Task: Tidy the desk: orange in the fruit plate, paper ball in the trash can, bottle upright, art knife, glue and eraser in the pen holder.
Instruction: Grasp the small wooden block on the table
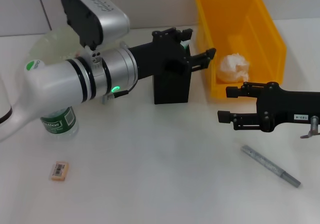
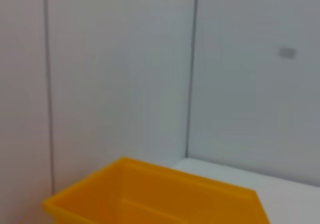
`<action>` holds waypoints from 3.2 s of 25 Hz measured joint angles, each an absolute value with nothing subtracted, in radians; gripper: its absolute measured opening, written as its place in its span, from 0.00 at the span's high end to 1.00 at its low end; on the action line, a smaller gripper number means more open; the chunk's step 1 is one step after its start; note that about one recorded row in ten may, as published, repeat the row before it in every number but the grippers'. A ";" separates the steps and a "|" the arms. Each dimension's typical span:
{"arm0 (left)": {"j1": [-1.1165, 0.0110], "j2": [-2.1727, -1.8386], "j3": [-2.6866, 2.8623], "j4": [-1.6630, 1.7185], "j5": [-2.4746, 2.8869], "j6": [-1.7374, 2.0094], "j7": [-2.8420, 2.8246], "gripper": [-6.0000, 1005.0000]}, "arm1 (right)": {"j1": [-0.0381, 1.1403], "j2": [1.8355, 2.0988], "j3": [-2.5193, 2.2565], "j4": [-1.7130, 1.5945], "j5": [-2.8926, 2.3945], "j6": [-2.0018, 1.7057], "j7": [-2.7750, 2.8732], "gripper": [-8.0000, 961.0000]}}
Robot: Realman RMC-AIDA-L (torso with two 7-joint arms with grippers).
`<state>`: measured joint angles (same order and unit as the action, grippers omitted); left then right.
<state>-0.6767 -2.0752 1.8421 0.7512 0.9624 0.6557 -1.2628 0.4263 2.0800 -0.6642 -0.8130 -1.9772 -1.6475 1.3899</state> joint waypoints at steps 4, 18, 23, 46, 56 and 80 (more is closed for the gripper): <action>-0.666 -2.073 1.835 0.819 1.088 0.655 -1.350 0.28 | 0.424 2.080 -0.664 -0.813 -1.977 -1.648 1.390 0.20; -0.619 -2.066 1.780 1.071 1.516 0.679 -1.676 0.27 | 0.410 2.080 -0.664 -0.813 -1.985 -1.647 1.390 0.20; -0.616 -2.066 1.763 1.122 1.658 0.721 -1.782 0.28 | 0.407 2.079 -0.664 -0.813 -1.985 -1.647 1.390 0.20; -0.504 -2.068 1.660 1.570 2.202 1.073 -2.323 0.28 | 0.333 2.077 -0.655 -0.865 -1.989 -1.790 1.350 0.20; -0.507 -2.071 1.686 1.630 2.340 1.274 -2.465 0.28 | 0.299 2.078 -0.644 -0.893 -1.977 -1.817 1.349 0.20; -0.506 -2.070 1.664 1.654 2.558 1.599 -2.822 0.28 | 0.316 2.078 -0.650 -0.893 -1.976 -1.814 1.348 0.20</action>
